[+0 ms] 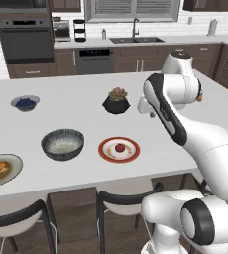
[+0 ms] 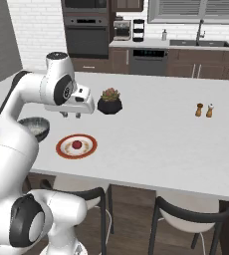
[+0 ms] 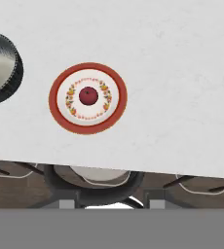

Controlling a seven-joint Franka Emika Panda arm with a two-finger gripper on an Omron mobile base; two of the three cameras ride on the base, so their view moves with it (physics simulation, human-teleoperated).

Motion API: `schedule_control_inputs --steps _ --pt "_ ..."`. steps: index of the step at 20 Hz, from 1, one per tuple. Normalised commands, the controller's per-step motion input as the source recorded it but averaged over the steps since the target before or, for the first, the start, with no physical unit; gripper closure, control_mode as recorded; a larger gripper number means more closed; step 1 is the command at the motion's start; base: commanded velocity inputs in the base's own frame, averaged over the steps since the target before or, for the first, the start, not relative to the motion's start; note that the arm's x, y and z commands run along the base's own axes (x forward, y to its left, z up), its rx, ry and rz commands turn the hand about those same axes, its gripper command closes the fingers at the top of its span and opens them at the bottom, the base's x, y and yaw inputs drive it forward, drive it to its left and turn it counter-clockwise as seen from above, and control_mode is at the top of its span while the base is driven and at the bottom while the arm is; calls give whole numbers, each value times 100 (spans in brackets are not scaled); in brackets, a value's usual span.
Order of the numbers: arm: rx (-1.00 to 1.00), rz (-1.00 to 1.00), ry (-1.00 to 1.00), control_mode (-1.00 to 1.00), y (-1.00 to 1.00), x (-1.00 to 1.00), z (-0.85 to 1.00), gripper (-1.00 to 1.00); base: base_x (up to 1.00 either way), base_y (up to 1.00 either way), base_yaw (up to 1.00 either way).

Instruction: Pick the chicken drumstick and tomato from their plates and place them in the bowl. Then put the bowl in the fridge.

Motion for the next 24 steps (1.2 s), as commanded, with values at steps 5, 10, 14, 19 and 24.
schedule_control_inputs --steps 5,10,14,19,24 --pt "0 -3 -9 -100 33 -3 -24 -100 0 0 0" --pt "-2 -9 -2 -100 93 82 -68 -100 0 0 0" --pt "-2 -3 9 -100 51 95 -74 -100 0 0 0" --pt "3 0 10 -100 0 77 -62 -100 0 0 0" --pt "6 2 16 -100 -4 57 -68 -100 0 0 0"
